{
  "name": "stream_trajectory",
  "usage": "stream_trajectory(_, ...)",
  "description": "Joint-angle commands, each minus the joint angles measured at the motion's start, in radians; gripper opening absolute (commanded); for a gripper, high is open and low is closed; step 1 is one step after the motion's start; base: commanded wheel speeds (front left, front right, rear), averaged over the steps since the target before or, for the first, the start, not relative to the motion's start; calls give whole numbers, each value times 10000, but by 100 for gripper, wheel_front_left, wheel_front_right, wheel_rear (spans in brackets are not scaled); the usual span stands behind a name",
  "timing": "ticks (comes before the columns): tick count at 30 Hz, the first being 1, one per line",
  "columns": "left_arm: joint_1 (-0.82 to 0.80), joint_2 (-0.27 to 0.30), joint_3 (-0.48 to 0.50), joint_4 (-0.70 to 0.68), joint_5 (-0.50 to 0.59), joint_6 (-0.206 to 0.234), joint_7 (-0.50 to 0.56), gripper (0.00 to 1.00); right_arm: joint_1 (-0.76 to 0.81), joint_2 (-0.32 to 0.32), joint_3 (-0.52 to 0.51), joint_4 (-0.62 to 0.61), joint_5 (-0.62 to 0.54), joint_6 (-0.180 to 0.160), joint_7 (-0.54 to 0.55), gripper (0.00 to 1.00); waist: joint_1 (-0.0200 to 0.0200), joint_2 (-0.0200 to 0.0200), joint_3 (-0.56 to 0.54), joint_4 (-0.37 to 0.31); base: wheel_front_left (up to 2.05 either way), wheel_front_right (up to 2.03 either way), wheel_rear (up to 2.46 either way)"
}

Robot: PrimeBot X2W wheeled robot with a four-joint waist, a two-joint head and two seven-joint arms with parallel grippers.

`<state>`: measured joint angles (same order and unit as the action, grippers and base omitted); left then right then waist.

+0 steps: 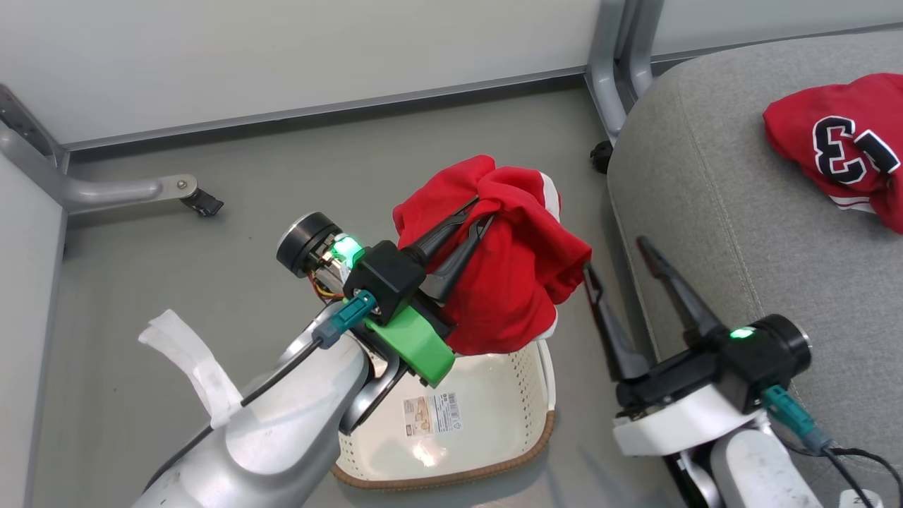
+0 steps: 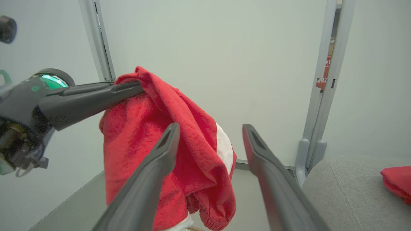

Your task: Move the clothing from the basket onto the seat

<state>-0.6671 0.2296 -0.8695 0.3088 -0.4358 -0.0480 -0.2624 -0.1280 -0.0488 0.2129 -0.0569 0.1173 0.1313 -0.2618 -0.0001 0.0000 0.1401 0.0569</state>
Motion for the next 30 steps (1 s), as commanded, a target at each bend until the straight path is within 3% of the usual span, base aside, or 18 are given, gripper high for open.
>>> stream_trajectory(1,-66,-22,14,33,22,7,-35,0,64,-31,206,-20,75,-10,-49,100,1,0,24,12,0,0,0)
stream_trajectory(12,-324,-316,-209,-9,191,-109,-35,0,-321,-34,1446,620,131,-10,-49,100,1,0,158,343,0,0,0)
stream_trajectory(23,-139,-653,-528,-291,389,-152,-35,0,-965,-32,1657,1795,-56,-11,-49,100,1,0,255,745,0,0,0)
stream_trajectory(30,3,-867,-609,-365,309,-165,-35,0,-1345,-29,1744,2254,537,-11,-49,100,1,0,177,936,0,0,0)
